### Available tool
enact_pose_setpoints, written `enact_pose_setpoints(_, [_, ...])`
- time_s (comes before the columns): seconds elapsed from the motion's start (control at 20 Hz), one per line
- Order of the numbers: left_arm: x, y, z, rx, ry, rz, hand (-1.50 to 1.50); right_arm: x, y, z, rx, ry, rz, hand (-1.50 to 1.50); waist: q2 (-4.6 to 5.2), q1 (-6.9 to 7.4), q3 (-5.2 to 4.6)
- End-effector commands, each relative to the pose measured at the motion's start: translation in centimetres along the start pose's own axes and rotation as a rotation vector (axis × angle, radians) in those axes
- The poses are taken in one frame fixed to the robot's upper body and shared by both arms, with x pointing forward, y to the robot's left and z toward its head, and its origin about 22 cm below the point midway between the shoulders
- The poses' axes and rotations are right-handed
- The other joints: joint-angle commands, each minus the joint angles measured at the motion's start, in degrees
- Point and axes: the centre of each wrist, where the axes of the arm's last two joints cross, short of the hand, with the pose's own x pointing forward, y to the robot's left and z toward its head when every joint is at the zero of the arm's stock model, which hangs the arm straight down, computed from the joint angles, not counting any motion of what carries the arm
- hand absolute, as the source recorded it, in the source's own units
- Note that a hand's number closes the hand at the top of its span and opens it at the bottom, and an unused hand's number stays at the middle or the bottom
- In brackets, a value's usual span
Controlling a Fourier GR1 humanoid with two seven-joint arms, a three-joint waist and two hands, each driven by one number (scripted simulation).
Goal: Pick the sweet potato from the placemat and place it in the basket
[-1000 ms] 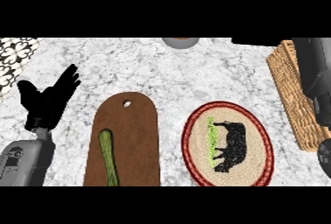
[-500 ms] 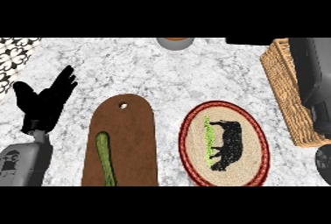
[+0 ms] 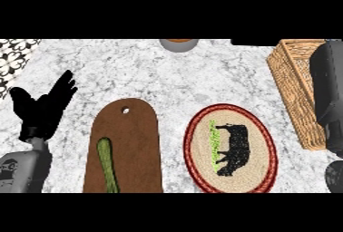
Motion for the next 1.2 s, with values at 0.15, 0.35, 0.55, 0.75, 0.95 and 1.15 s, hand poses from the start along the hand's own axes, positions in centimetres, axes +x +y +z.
enact_pose_setpoints(0.15, [-1.4,0.4,0.3,-0.014,0.009,-0.004,0.00,-0.9,0.9,0.7,0.006,0.201,-0.065,-1.50,-0.14,-0.19,-0.01])
enact_pose_setpoints(0.35, [-1.4,0.2,0.0,0.012,0.016,0.004,0.00,-2.2,1.7,0.5,-0.037,0.135,-0.151,-1.50,-0.30,-0.65,0.00])
enact_pose_setpoints(0.55, [-0.9,1.2,0.0,0.019,-0.001,0.003,0.00,-1.1,-0.6,-2.1,-0.147,0.246,-0.309,-1.50,-0.29,-0.68,-0.03])
enact_pose_setpoints(0.75, [-2.1,1.7,0.5,0.020,0.032,-0.006,0.00,-2.2,-1.7,-2.8,-0.243,0.309,-0.426,-1.50,-1.07,-2.07,-0.10])
enact_pose_setpoints(0.95, [-1.5,1.6,0.0,0.055,0.036,0.018,0.00,-3.1,-2.8,-0.3,-0.278,0.340,-0.531,-1.50,-1.72,-3.78,-0.11])
enact_pose_setpoints(1.15, [-2.8,2.2,1.1,0.061,0.053,0.004,0.00,-4.2,-4.3,1.3,-0.211,0.369,-0.509,-1.50,-2.63,-3.82,-0.15])
